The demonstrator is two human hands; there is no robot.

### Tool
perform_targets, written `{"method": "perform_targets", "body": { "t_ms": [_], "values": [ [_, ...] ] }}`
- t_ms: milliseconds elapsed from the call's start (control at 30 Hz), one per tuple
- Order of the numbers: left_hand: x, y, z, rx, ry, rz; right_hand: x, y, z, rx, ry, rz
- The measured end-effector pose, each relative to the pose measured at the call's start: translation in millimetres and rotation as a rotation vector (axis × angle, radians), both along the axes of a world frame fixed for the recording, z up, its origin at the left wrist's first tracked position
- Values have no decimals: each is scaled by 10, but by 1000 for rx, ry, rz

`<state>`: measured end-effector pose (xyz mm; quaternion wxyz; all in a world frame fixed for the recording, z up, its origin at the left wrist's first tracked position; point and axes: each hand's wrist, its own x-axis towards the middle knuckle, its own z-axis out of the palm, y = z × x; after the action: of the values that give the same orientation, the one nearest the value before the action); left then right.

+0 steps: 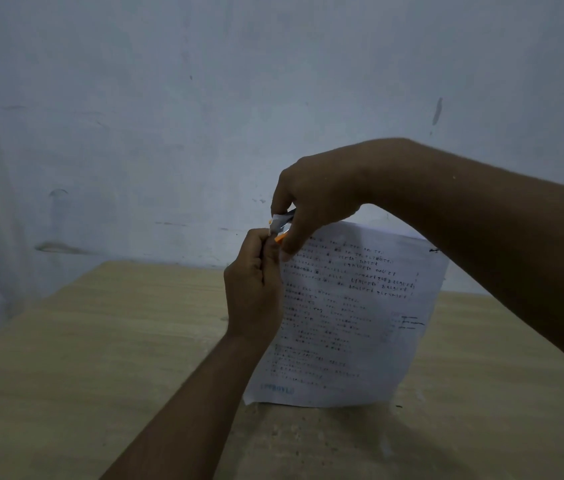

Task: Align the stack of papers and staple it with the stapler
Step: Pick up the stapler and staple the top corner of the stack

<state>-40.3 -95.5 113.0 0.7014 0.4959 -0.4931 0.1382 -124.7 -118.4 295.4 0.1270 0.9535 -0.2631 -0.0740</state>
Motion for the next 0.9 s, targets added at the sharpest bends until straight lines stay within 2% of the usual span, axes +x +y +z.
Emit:
{"method": "perform_targets", "body": {
  "t_ms": [667,900],
  "values": [
    [-16,34,-23,29,-54,19,-29,-102,-130,-10,-89,75],
    [-26,38,1,60,-6,25,-97,-105,-131,-116,-66,89]
  ]
}}
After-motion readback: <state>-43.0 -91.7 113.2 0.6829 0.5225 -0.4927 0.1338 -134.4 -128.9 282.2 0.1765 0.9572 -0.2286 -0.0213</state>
